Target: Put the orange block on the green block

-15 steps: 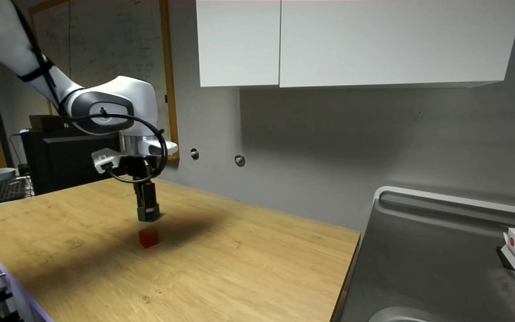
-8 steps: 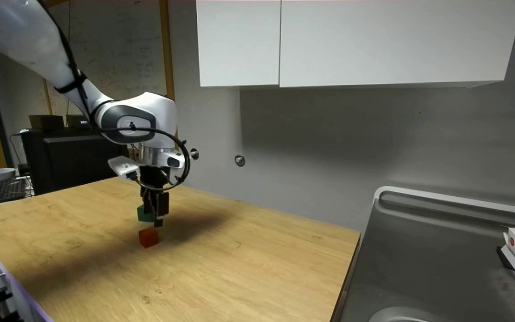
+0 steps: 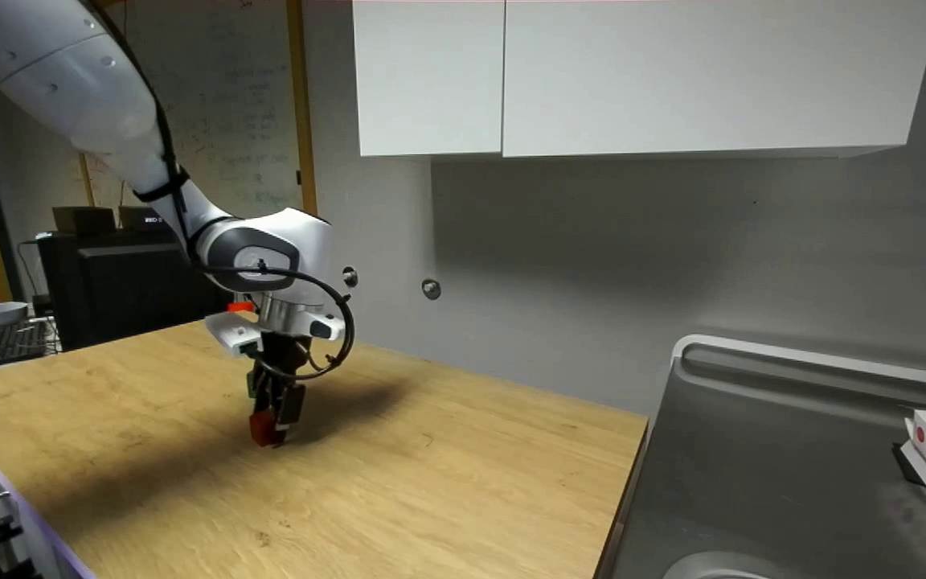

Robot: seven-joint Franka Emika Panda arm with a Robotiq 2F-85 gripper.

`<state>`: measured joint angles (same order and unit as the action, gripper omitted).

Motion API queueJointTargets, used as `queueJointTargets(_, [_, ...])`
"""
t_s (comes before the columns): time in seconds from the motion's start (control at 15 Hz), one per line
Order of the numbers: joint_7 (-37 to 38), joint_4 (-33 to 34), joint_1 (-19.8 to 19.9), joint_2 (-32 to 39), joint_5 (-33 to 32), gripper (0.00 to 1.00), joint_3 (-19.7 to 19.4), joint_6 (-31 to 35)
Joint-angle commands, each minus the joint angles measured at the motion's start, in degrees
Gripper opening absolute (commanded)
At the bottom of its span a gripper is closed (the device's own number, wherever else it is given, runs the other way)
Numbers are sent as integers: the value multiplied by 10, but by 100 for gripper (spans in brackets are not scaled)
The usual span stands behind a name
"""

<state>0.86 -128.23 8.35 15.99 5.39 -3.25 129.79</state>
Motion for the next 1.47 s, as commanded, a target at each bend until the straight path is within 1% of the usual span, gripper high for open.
queueJointTargets(0.0, [-16, 17, 2, 15, 18, 52, -5, -20])
queueJointTargets(0.07, [-12, 17, 1, 15, 15, 42, -7, -21])
queueJointTargets(0.2, [-7, 20, -2, 10, 10, 30, -9, -26])
queueJointTargets(0.27, [-2, 21, -4, 6, 6, 21, -10, -31])
queueJointTargets(0.4, [6, 27, -10, 0, -1, 19, -10, -37])
queueJointTargets(0.67, [26, 47, -26, -11, -20, 19, -10, -51])
queueJointTargets(1.07, [60, 102, -65, -18, -53, 19, 1, -92])
queueJointTargets(1.4, [79, 151, -103, -3, -68, 19, 20, -129])
